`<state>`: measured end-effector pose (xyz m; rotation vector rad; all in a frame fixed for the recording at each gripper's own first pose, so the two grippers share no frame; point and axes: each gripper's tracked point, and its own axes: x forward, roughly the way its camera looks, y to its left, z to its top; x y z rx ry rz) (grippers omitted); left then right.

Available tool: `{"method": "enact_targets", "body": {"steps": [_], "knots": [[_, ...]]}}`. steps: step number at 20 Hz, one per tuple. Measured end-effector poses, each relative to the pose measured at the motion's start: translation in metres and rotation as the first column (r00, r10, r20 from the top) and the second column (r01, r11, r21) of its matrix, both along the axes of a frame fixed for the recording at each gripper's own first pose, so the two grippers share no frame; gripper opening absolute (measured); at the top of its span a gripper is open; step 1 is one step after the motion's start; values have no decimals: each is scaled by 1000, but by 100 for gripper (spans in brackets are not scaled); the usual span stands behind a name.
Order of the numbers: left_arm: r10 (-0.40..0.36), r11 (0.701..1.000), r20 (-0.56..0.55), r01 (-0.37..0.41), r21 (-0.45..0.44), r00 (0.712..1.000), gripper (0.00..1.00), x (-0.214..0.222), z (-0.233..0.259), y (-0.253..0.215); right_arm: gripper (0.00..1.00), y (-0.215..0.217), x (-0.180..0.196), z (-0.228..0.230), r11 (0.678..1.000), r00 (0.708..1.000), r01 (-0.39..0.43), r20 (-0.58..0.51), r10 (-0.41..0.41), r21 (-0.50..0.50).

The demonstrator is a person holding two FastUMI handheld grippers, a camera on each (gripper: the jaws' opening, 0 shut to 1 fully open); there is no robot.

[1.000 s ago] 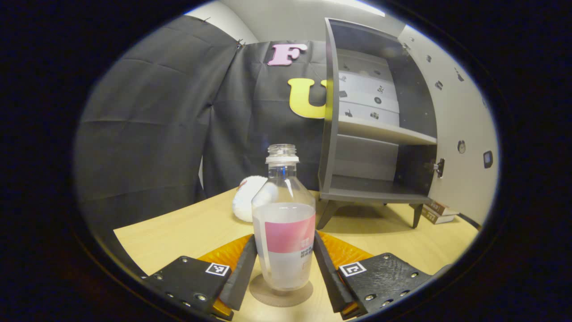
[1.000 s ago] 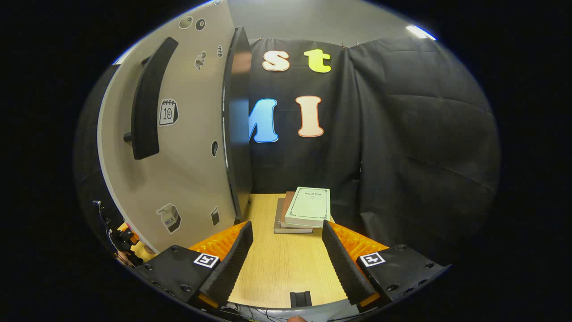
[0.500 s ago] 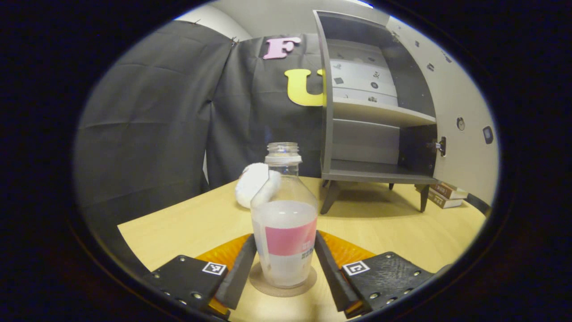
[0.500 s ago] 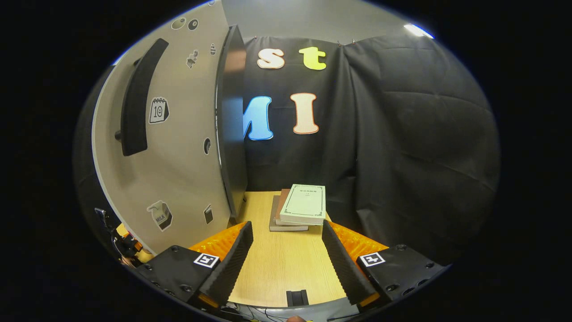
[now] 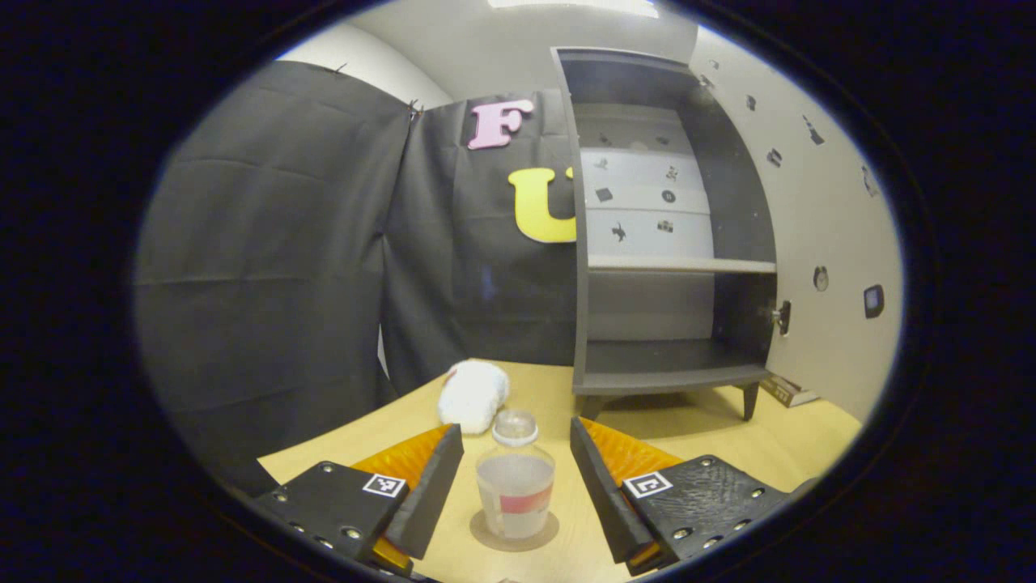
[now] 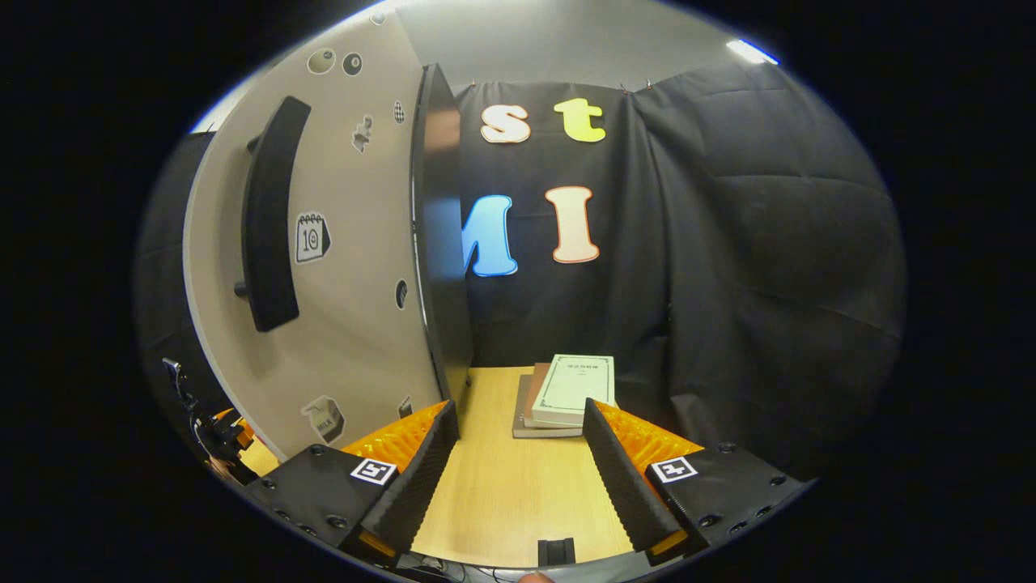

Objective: Open the cabinet door with the right hand, grasp the bottle in the cabinet with the left hand and place it on the coaster, then close the cabinet door with the right hand.

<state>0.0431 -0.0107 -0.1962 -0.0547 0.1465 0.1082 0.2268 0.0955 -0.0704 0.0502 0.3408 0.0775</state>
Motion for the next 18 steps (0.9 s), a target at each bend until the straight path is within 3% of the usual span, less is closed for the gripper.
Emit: {"method": "enact_targets", "body": {"steps": [7, 9, 10, 11, 12, 13, 14, 18], "knots": [[19, 998, 125, -26, 61, 992, 80, -27, 135, 17, 98, 36, 9, 54, 988, 986, -114, 135, 100, 100], [19, 996, 132, -30, 80, 991, 80, -28, 150, 24, 98, 49, 11, 62, 982, 982, -142, 144, 124, 124], [15, 997, 140, -26, 79, 990, 84, -28, 157, 27, 93, 47, 10, 62, 986, 984, -131, 138, 116, 106], [8, 997, 152, -20, 74, 988, 82, -26, 163, 30, 96, 46, 12, 63, 989, 985, -116, 140, 103, 88], [4, 997, 166, -16, 69, 986, 82, -23, 169, 32, 91, 46, 12, 64, 992, 985, -106, 143, 94, 76], [4, 998, 179, -15, 64, 984, 82, -22, 171, 41, 91, 47, 11, 66, 993, 986, -92, 144, 82, 70], [-8, 998, 179, -3, 59, 984, 82, -19, 173, 44, 97, 48, 11, 66, 994, 987, -84, 145, 73, 67], [-48, 998, 183, 40, 48, 982, 82, 11, 173, 47, 97, 64, 14, 69, 995, 986, -80, 149, 70, 59]]}}
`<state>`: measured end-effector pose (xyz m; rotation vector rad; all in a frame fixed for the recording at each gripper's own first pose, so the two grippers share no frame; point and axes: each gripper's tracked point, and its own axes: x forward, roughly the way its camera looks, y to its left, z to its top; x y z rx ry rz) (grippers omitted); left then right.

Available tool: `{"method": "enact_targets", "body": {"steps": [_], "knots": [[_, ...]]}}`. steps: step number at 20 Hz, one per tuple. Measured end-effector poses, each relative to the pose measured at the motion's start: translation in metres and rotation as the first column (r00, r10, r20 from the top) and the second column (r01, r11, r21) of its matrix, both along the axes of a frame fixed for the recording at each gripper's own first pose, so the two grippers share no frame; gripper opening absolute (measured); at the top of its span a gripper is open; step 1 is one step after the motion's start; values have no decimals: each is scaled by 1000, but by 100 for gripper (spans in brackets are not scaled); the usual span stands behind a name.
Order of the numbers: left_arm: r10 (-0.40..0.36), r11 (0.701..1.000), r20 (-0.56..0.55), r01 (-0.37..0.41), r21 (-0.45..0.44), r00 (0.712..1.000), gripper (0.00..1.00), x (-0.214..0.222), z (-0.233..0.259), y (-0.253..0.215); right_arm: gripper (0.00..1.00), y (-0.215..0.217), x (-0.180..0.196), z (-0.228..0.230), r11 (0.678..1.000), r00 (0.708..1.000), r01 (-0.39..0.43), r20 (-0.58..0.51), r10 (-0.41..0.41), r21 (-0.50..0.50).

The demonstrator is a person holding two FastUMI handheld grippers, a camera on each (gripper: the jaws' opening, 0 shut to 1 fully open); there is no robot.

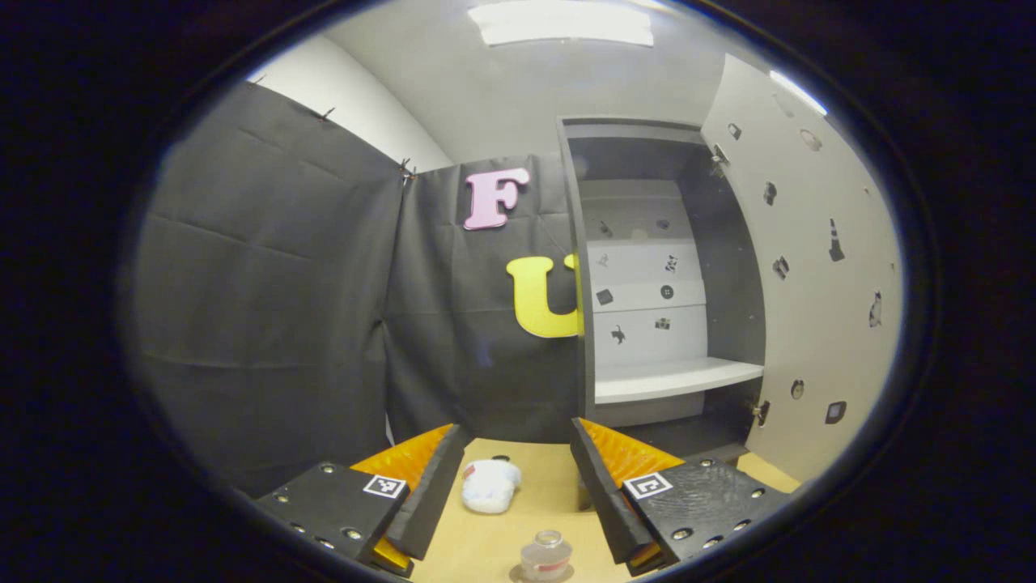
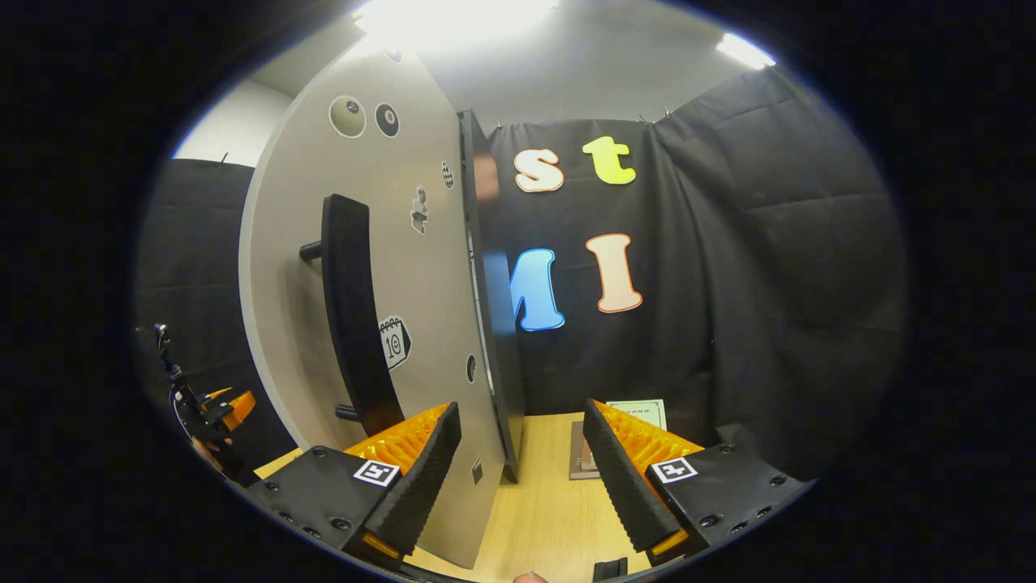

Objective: Open the cabinet door with the right hand, grasp the bottle in the cabinet with the left hand and place it on the coaster, then close the cabinet door with the right hand.

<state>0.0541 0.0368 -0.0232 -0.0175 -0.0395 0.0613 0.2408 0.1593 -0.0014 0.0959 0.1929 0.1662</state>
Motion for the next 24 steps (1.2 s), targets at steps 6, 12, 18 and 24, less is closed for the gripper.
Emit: {"method": "enact_targets", "body": {"steps": [6, 12, 18, 24], "knots": [[-65, 998, 17, 66, -25, 998, 82, 18, -5, 0, 97, 55, -16, 0, 997, 997, -68, 19, 69, -29], [-70, 996, 14, 71, -57, 997, 84, 41, -15, 16, 97, 95, 3, 4, 992, 992, -121, 31, 122, -32], [-56, 997, 3, 56, -62, 998, 82, 47, -27, 40, 97, 127, 17, 1, 983, 983, -182, 34, 183, -23], [-58, 996, -12, 57, -69, 998, 80, 56, -35, 54, 97, 167, 30, -3, 971, 970, -240, 32, 240, -26]]}}
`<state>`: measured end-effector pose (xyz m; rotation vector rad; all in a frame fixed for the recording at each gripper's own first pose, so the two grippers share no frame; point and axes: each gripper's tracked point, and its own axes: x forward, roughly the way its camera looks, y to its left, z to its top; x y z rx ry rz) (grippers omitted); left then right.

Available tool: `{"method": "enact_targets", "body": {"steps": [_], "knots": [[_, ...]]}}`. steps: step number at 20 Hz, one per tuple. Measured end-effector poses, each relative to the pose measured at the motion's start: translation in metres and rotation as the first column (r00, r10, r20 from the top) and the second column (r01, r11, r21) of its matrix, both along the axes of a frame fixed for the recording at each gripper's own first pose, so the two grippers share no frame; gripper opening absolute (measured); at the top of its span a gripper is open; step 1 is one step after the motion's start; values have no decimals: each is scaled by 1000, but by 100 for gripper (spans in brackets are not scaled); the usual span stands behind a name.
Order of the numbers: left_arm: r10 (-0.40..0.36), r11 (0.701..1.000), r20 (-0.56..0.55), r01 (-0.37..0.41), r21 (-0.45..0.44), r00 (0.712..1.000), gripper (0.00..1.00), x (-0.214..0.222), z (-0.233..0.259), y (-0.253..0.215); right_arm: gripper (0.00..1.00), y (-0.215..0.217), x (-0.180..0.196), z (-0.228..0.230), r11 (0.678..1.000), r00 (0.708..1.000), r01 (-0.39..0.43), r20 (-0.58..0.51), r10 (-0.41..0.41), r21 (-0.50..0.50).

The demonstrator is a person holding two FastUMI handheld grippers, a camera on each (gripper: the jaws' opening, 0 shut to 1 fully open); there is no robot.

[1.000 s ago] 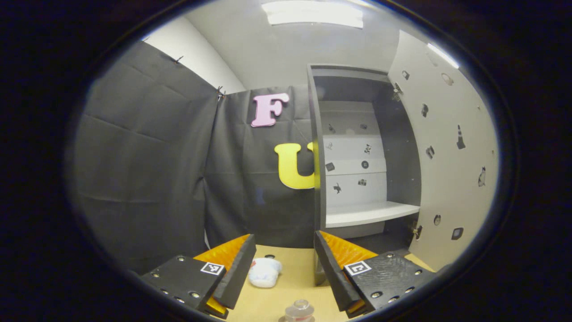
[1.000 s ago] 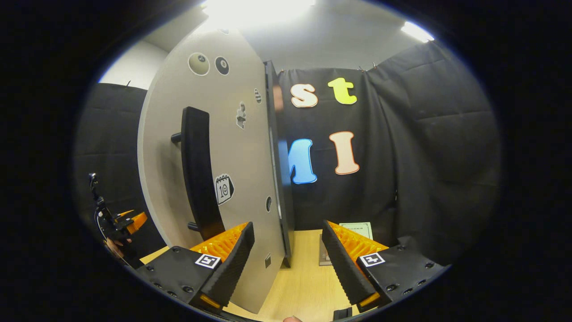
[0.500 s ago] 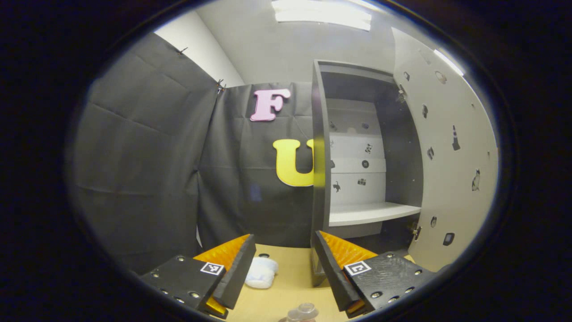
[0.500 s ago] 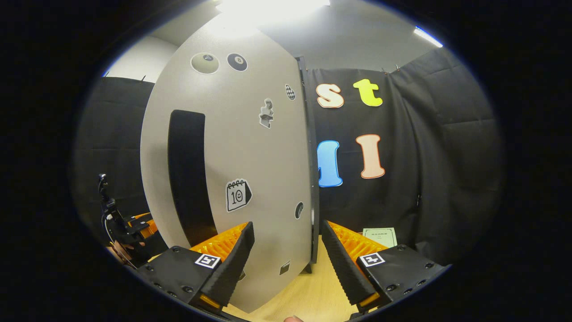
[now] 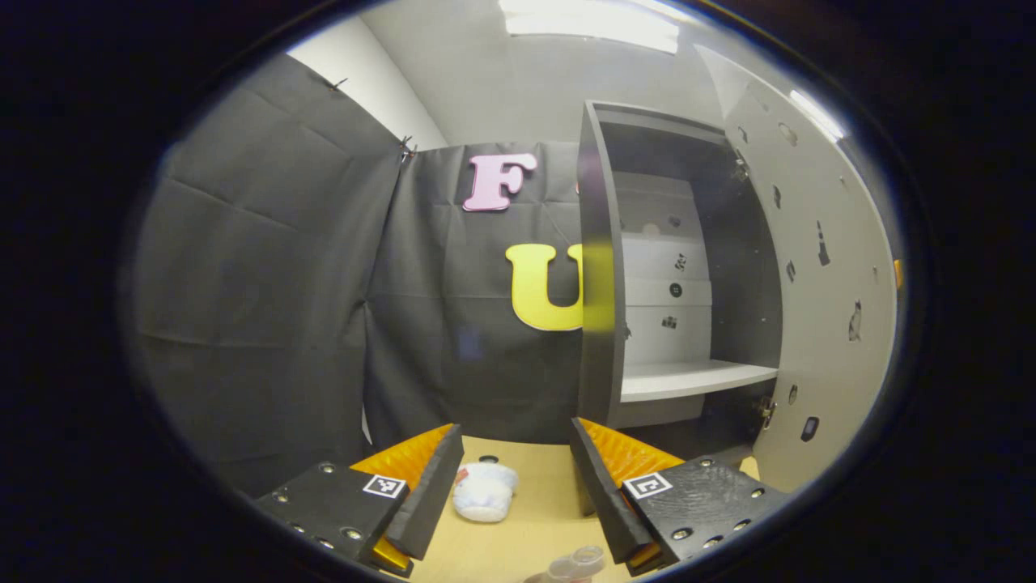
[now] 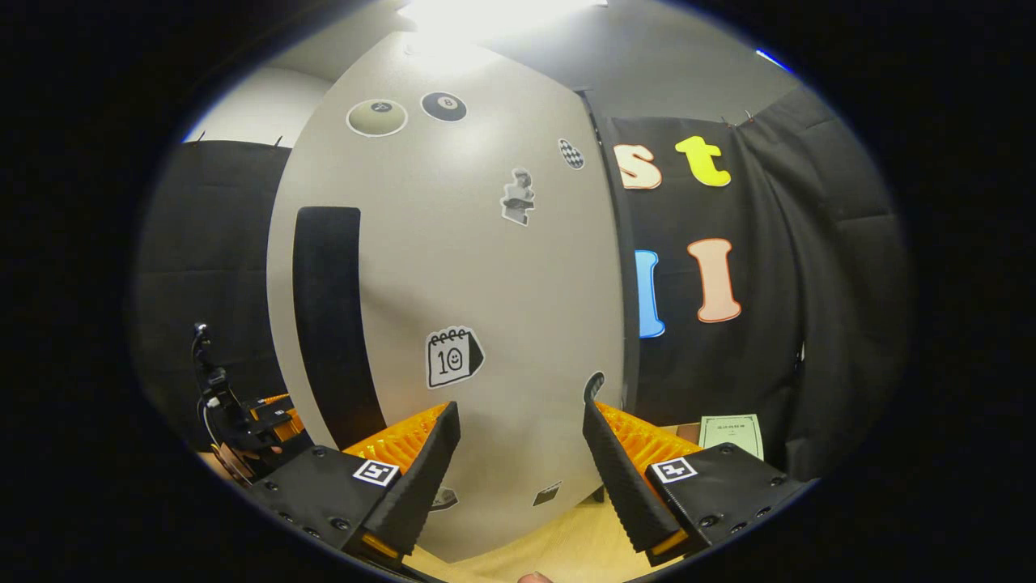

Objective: Open the cabinet door with the right hand, grasp the bottle in the cabinet with the left hand and place it on the coaster, then close the cabinet door with the right hand.

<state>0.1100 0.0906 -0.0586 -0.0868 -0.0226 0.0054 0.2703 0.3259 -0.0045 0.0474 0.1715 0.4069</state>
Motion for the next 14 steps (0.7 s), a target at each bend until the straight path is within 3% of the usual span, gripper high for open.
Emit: {"method": "enact_targets", "body": {"steps": [3, 9, 14], "knots": [[0, 1000, -5, 0, 6, 1000, 80, -1, -2, 10, 97, 11, 10, -5, 1000, 1000, 14, 9, -14, -27], [27, 999, -34, -26, 18, 999, 82, 1, -18, 47, 97, 32, 39, -13, 1000, 1000, 24, -10, -24, 19], [59, 998, -53, -58, 17, 997, 80, 3, -27, 77, 97, 36, 67, -13, 991, 990, 136, 27, -136, -2]]}}
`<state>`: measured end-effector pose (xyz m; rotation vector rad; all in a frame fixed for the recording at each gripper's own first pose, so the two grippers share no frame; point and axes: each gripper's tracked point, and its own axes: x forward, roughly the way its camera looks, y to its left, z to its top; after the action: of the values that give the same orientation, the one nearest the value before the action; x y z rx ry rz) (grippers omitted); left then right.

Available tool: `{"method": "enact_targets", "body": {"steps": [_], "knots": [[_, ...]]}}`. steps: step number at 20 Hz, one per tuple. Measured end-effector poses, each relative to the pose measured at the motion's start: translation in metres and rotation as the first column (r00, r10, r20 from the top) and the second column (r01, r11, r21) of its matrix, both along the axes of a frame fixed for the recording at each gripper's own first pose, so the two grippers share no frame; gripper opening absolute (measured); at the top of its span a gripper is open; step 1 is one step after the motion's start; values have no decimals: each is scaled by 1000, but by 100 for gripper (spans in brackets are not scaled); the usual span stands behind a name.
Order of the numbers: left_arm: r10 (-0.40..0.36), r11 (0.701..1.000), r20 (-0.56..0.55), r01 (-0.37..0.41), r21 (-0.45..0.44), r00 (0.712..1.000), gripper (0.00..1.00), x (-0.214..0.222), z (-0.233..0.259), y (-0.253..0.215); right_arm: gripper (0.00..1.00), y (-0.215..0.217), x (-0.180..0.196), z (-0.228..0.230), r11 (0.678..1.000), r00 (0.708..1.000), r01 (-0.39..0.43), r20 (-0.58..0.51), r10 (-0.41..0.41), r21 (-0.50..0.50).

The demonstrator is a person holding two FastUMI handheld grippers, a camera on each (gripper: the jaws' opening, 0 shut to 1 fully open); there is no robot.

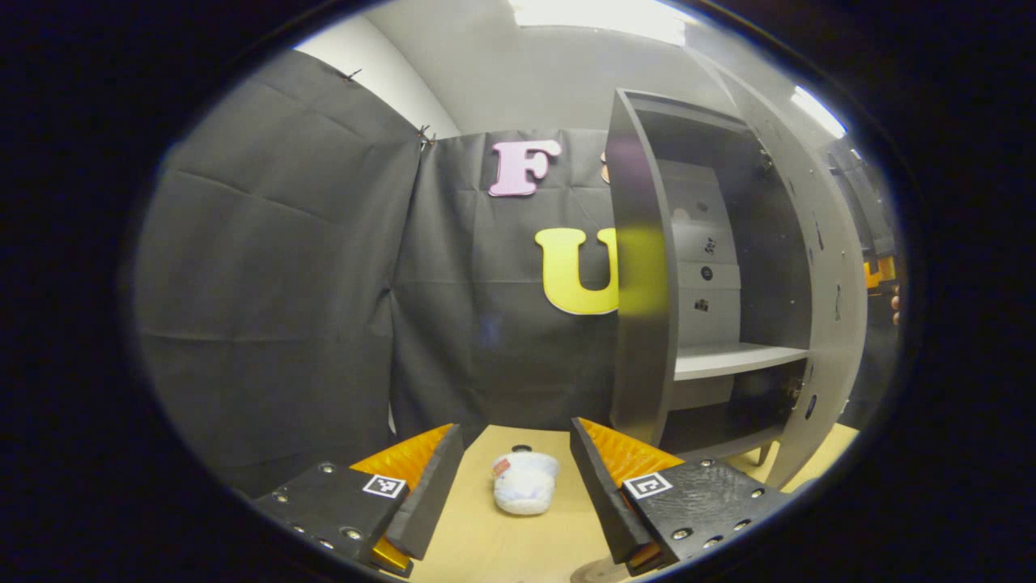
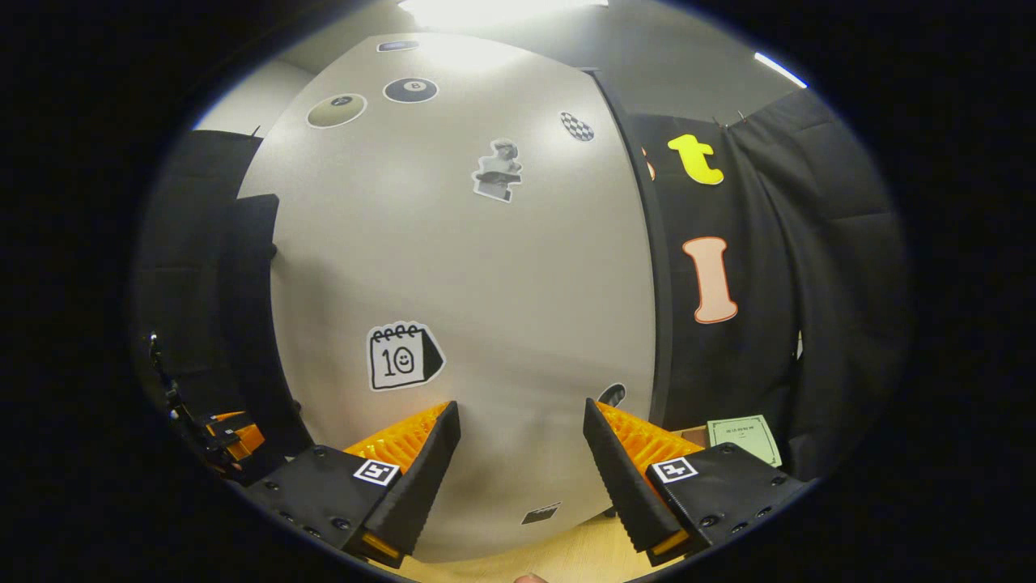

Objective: Open the cabinet door with the right hand, grasp the bottle in the cabinet with the left hand and place it on the coaster, then close the cabinet door with the right hand.

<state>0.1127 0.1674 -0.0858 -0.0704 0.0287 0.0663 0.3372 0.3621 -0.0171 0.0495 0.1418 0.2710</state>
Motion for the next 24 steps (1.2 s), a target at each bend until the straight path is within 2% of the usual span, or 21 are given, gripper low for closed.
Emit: {"method": "enact_targets", "body": {"steps": [6, 9, 16, 24], "knots": [[35, 999, -17, -35, 10, 999, 80, -1, -10, 30, 97, 17, 28, -19, 998, 999, 45, -29, -46, -37], [49, 998, -24, -48, 28, 999, 80, -1, -14, 43, 97, 19, 27, -21, 994, 996, 86, -13, -87, -65], [71, 997, -34, -70, 18, 997, 80, -5, -22, 59, 97, 24, 45, -28, 994, 994, 102, -26, -103, -49], [87, 996, -62, -86, 16, 994, 80, -12, -29, 72, 97, 27, 37, -27, 992, 993, 119, -13, -120, -51]]}}
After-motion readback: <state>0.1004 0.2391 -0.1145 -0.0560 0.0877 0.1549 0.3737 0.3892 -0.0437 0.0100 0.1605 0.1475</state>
